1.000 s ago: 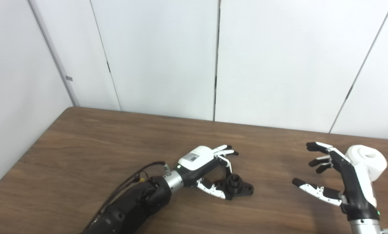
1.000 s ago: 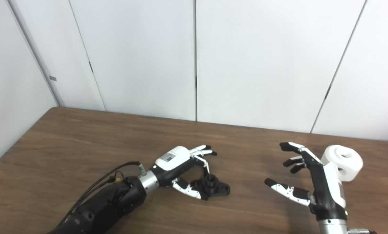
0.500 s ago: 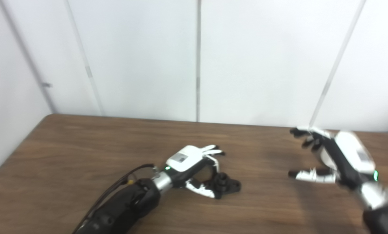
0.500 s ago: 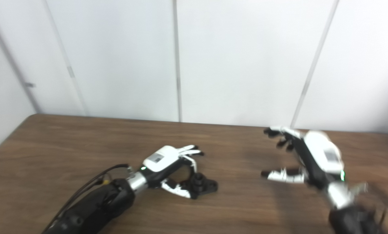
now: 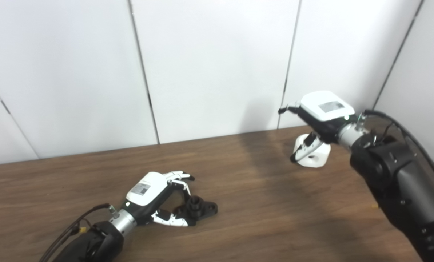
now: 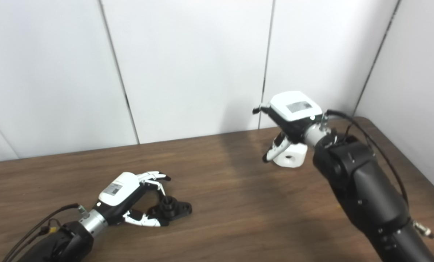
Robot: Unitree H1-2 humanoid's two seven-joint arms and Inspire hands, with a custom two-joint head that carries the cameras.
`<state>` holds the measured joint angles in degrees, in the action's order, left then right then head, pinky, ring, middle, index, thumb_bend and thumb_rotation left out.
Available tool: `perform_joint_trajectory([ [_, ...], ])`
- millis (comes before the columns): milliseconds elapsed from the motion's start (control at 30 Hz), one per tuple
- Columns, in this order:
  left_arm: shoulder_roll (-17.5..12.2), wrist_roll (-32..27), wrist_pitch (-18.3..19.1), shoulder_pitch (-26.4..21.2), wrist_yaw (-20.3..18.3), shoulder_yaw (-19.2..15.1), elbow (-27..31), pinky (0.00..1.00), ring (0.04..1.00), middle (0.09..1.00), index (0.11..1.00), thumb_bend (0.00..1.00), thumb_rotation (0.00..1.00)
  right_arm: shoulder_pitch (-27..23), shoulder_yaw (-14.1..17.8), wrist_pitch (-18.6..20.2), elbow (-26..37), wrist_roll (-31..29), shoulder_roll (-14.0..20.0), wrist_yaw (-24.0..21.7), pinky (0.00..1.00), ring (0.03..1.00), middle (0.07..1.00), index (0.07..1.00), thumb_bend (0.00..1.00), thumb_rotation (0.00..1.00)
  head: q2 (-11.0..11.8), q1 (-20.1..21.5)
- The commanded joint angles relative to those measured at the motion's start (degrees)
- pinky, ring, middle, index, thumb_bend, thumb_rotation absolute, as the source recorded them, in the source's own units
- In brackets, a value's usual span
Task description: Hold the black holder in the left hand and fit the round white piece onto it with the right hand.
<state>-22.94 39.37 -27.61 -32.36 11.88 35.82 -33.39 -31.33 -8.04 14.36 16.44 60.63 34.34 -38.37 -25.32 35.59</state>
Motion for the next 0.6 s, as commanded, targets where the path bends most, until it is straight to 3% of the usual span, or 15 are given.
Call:
perform_joint_trajectory([
  [0,-3.6,1.7,0.7,2.0,-3.3,1.3,-2.0,0.70,0.835,0.809,0.485,0.52,0.05,-3.4,1.2,2.0,1.1,2.3,1.8,-2.0,0.69,0.846,0.872,0.837,0.92,0.32,0.1,0.6],
  [167,-4.2,1.1,0.7,1.9,-4.0,1.4,-1.8,0.70,0.840,0.810,0.485,0.52,0.05,-3.2,1.5,3.2,-0.1,5.0,2.7,-4.3,0.82,0.908,0.920,0.864,0.94,0.35,0.4,2.0],
  [333,-4.5,0.8,0.7,1.9,-4.1,1.8,-1.5,0.70,0.840,0.810,0.485,0.52,0.05,-2.5,2.5,3.5,-2.1,5.9,3.3,-4.0,0.86,0.919,0.925,0.866,0.92,0.35,0.3,2.3],
  [567,-4.8,0.2,0.7,2.0,-3.8,2.5,-1.2,0.71,0.840,0.809,0.485,0.52,0.05,-2.9,1.9,5.6,-6.5,8.7,3.9,-6.6,0.89,0.956,0.965,0.906,0.98,0.36,0.3,2.6],
])
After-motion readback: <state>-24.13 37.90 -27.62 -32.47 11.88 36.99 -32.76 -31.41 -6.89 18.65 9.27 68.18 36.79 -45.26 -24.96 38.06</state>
